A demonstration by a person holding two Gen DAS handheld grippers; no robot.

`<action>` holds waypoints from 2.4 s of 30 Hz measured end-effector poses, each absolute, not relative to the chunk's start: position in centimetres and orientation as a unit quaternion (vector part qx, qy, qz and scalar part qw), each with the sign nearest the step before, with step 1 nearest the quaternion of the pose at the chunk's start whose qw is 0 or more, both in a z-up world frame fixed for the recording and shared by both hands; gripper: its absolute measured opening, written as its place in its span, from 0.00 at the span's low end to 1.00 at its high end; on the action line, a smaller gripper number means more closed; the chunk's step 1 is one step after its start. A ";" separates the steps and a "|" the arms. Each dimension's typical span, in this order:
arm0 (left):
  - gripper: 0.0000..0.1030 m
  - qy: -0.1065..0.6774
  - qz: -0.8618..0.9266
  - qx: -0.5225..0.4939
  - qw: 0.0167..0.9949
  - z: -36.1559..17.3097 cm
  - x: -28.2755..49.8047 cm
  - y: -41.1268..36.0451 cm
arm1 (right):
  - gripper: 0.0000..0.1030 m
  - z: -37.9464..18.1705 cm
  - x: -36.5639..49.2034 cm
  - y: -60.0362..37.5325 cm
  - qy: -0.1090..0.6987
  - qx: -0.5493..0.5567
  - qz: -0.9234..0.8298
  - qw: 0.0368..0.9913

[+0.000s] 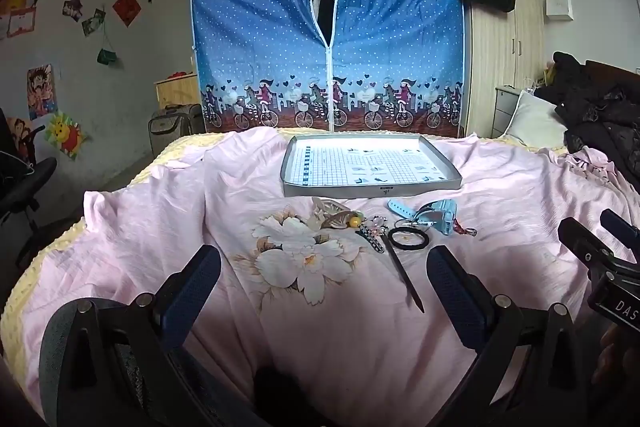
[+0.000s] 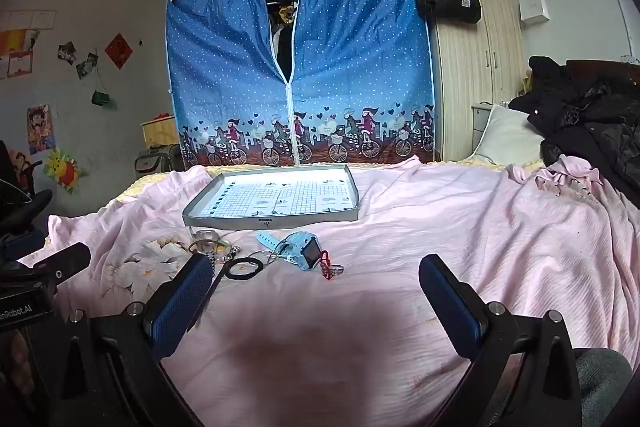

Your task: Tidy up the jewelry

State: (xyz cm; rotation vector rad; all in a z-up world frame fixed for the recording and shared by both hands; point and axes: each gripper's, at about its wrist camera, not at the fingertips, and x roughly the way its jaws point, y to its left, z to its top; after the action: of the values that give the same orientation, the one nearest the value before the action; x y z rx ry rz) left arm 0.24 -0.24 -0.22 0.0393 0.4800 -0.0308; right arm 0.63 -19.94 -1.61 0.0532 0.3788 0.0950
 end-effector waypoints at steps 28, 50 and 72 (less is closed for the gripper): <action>0.98 0.243 -0.017 0.017 0.970 -0.6 0.3 -0.2 | 1.00 -2.0 0.8 -20.3 0.193 0.027 0.046 0.980; 0.98 0.245 -0.016 0.018 0.969 -0.6 0.2 -0.3 | 1.00 -2.2 0.9 -20.5 0.195 0.028 0.046 0.979; 0.98 0.247 -0.017 0.017 0.969 -0.7 0.3 -0.2 | 1.00 -2.1 0.9 -20.4 0.197 0.029 0.046 0.979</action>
State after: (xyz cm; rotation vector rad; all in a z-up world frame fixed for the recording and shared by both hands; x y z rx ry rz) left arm 0.33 -0.19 -0.66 0.0345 0.4982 -0.0335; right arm 0.90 -20.39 -2.06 0.0584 0.3975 0.0925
